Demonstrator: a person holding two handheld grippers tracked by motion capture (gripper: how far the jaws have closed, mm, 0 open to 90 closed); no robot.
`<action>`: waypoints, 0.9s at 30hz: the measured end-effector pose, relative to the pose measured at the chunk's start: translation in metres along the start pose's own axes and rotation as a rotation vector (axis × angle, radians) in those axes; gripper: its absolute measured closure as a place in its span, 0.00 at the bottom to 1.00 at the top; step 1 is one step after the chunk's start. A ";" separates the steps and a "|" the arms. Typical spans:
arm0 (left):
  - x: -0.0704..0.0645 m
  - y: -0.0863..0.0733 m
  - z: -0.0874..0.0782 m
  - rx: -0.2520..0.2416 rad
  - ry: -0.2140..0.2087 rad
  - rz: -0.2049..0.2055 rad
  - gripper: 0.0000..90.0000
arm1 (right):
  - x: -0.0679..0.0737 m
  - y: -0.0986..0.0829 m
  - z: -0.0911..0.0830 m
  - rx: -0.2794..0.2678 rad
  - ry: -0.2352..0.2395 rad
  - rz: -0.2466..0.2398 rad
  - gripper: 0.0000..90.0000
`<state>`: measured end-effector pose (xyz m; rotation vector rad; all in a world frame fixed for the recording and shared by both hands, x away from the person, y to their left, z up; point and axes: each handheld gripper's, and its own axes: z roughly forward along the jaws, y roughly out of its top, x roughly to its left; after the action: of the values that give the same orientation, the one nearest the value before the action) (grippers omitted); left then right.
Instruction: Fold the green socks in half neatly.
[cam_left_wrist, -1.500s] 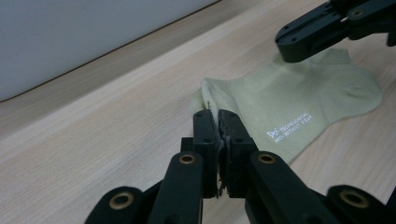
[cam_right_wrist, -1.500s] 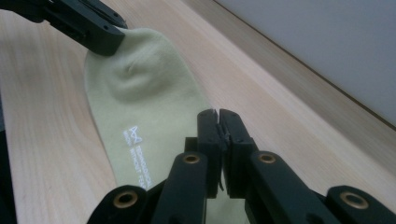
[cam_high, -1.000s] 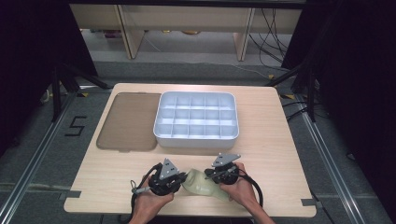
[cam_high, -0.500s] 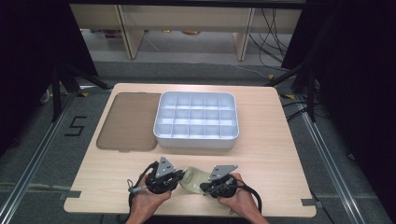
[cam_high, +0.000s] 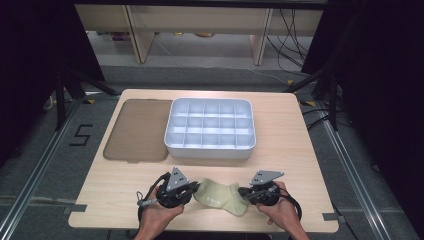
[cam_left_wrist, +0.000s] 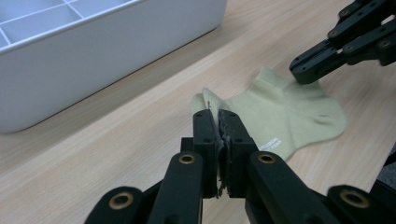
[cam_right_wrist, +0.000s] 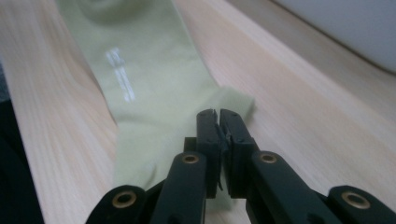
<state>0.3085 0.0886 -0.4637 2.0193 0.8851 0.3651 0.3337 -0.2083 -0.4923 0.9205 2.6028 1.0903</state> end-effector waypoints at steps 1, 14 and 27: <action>-0.004 0.003 0.000 -0.001 -0.009 0.009 0.96 | -0.003 -0.003 0.002 0.023 0.004 0.000 0.97; -0.043 0.034 0.028 -0.041 -0.118 0.045 0.96 | -0.006 -0.006 0.008 0.019 0.055 0.037 0.98; -0.058 0.035 0.064 0.003 -0.135 0.074 0.96 | -0.023 -0.005 -0.009 -0.065 0.039 0.066 0.94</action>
<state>0.3188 -0.0034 -0.4674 2.0567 0.7298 0.2645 0.3465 -0.2305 -0.4911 0.9870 2.5679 1.2144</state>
